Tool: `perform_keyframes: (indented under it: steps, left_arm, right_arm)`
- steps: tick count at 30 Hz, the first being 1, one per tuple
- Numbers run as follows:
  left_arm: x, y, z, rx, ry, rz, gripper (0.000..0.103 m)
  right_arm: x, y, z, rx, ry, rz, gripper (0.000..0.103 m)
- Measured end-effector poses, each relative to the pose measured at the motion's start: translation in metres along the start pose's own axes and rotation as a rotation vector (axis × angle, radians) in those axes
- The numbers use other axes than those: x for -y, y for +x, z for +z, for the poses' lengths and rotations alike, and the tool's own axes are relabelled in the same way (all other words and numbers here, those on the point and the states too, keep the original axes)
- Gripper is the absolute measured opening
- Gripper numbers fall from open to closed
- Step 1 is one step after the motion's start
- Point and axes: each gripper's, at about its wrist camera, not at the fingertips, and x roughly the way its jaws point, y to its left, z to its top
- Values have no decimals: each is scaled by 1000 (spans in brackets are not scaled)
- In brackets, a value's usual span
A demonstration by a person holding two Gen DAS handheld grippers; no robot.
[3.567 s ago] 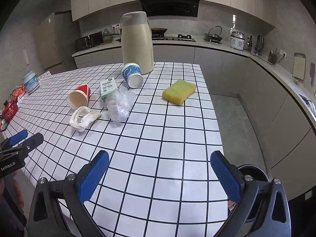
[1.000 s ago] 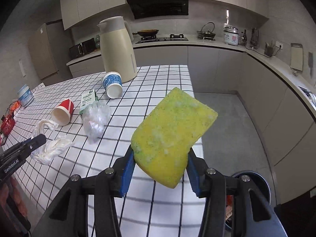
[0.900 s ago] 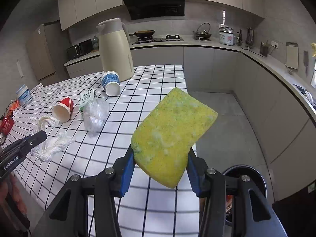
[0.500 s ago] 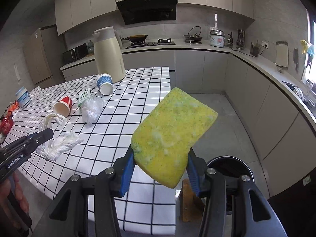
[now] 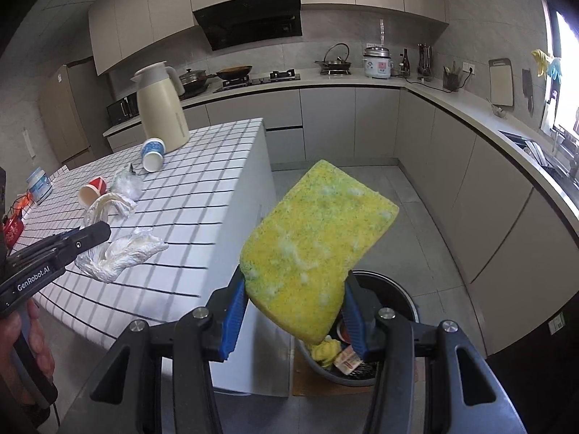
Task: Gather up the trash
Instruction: 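Carry the white tissue and yellow sponge over the bin and release both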
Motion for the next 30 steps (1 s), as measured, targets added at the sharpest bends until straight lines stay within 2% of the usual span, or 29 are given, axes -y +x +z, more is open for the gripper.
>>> perform_keyframes:
  steps: [8,14,20,29,30]
  left_arm:
    - [68,49,-15,-71,15,-11,13]
    - [100,86,-36,-127,-6,1,13]
    - [113,126,-62,-185,-36,49,14]
    - [117,161,-79,-247,-66,95,14]
    - [117,166,-81,-258,-70,96,20]
  right_arm:
    - [84,18,-25,-67,-13,42,51]
    - [119,41,-52,-135,-80,69,51]
    - [138,79,-70,-200,-157,110,51]
    - [148,144,-92,-301,-301,179,51]
    - [147,150,-92,-307,-309,189,52]
